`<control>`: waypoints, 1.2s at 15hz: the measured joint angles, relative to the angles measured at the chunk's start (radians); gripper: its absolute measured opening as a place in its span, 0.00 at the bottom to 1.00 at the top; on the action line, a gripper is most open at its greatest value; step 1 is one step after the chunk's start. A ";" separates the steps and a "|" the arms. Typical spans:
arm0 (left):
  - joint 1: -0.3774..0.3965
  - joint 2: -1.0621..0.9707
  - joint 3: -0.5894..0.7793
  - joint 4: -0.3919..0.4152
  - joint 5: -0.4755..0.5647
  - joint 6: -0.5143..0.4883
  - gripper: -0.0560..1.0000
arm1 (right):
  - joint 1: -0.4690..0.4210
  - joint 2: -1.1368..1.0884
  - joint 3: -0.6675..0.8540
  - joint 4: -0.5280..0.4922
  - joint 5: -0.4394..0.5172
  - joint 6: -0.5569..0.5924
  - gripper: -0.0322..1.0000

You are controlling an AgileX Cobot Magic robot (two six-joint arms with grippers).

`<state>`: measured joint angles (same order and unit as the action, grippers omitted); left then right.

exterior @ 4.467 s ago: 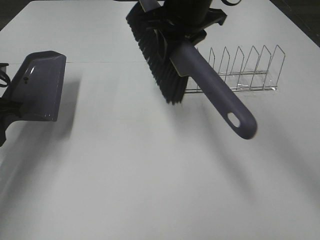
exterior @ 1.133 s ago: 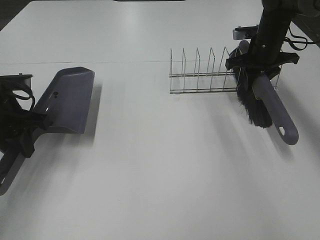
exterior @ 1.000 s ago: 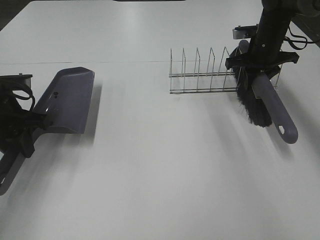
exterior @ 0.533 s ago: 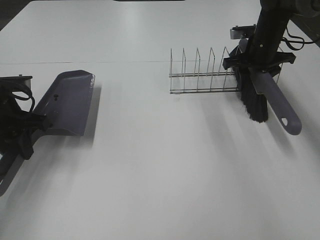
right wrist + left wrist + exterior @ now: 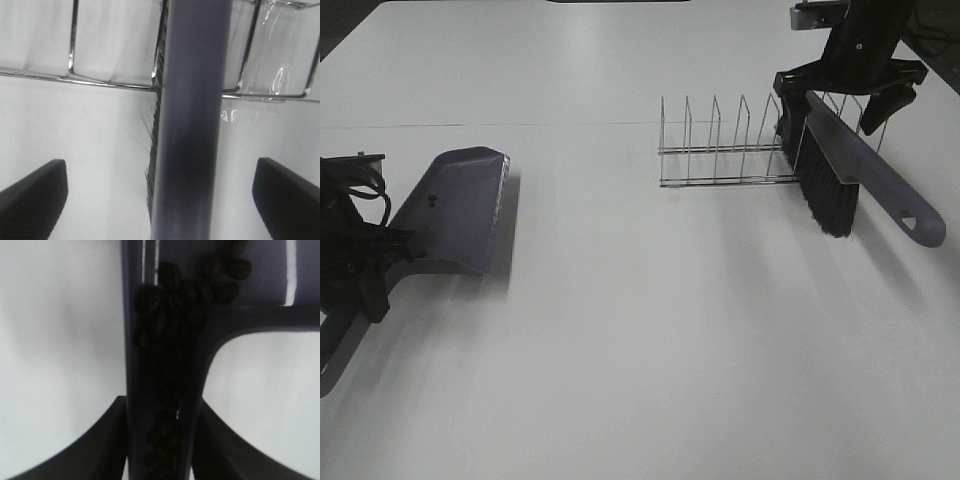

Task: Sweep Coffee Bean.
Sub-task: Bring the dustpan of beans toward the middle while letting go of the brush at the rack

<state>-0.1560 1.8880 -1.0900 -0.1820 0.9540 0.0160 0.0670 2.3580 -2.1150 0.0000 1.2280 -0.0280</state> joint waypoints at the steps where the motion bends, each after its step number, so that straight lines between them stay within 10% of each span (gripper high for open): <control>1: 0.000 0.000 0.000 0.000 0.000 -0.003 0.36 | 0.000 -0.027 0.000 0.000 0.000 0.000 0.89; 18: -0.024 0.185 -0.216 -0.098 -0.004 -0.016 0.36 | 0.000 -0.858 0.766 0.000 -0.063 0.002 0.87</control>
<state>-0.1800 2.0730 -1.3060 -0.2800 0.9500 0.0000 0.0670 1.5000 -1.3490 0.0000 1.1650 -0.0260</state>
